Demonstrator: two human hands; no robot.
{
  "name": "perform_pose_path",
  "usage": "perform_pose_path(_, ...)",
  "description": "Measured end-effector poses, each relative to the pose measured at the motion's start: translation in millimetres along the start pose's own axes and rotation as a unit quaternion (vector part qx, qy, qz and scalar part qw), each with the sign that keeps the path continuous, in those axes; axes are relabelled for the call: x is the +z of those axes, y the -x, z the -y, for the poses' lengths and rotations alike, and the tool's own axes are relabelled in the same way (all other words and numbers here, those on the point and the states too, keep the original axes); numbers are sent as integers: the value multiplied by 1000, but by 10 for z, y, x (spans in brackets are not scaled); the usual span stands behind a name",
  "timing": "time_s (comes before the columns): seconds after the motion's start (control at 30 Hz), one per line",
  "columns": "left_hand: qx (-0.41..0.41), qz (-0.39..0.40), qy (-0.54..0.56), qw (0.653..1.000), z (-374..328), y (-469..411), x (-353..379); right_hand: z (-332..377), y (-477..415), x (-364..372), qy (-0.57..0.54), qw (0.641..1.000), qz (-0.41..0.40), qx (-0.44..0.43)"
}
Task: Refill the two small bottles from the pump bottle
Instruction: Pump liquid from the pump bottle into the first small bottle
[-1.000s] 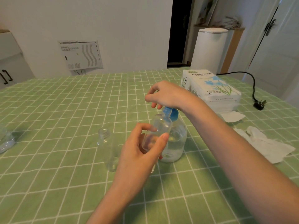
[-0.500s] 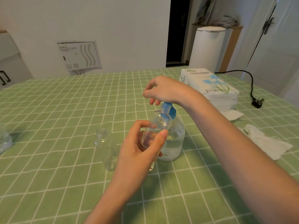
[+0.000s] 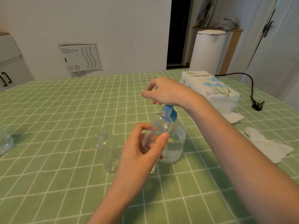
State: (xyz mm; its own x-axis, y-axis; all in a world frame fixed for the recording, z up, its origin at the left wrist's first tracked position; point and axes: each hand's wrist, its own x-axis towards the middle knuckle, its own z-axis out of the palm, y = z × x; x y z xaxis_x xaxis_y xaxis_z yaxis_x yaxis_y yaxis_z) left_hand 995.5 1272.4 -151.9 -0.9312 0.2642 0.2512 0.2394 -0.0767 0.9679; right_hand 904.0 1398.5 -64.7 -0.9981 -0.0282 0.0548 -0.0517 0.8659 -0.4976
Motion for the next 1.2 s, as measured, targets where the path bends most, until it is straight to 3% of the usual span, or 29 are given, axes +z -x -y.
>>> perform_pose_path(0.43, 0, -11, 12, 1000, 4, 19, 22, -48, 20, 67, -58, 996, 60, 25)
perform_pose_path(0.8, 2, -4, -10, 1000, -17, 2, 13, -7, -10, -16, 5, 1000, 3, -4)
perform_pose_path(1.2, -4, -10, 5, 1000, 25, 19, 12, -35, 40, 65, -32, 997, 65, 20)
